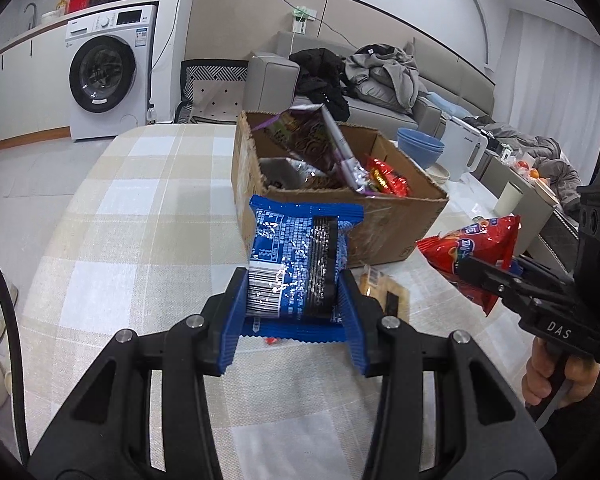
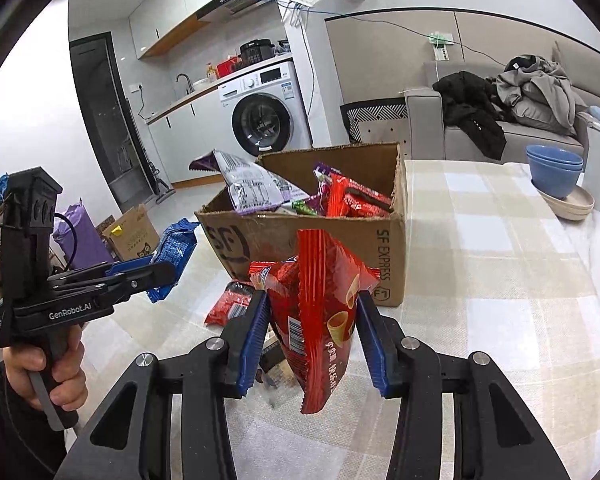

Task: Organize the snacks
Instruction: 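Lift the red chip bag and blue biscuit pack and carry both toward the box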

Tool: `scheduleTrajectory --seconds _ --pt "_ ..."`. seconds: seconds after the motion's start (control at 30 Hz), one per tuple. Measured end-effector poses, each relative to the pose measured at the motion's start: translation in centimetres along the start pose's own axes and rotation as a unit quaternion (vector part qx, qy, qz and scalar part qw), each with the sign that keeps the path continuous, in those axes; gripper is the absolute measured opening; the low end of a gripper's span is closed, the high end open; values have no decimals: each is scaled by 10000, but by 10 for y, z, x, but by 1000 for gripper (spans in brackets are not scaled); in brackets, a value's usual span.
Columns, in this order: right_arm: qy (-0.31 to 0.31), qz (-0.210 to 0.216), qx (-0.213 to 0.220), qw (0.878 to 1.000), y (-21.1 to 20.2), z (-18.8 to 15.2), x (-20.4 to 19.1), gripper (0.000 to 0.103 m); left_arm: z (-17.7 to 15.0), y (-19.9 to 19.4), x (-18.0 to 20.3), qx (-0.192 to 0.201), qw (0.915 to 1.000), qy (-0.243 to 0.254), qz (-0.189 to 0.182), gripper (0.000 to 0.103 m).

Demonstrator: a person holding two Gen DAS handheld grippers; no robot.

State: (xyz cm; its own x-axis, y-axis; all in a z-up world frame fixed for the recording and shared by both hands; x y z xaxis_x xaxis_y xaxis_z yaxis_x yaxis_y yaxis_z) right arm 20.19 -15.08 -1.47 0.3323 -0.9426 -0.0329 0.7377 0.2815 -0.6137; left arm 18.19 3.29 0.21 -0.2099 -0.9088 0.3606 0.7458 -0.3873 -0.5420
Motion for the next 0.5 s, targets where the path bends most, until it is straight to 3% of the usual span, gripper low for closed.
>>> scheduleTrajectory --seconds 0.5 --pt "56 3 225 9997 -16 14 2 45 36 -27 33 280 9991 299 -66 41"
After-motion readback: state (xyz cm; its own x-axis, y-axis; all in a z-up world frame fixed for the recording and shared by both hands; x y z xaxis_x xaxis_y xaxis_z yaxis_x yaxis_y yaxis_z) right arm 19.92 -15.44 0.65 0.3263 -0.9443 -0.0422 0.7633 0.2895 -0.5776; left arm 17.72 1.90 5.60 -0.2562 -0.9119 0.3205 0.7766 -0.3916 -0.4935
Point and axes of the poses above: each gripper's, at about its wrist camera, not at the fingertips, and y roughly the way its jaws point, x to its right, z to its top, the point moved 4 cm from there along y, roughly the way its jaws point, and after that the axes turned 14 degrees about -z, right-handed, at the moved point
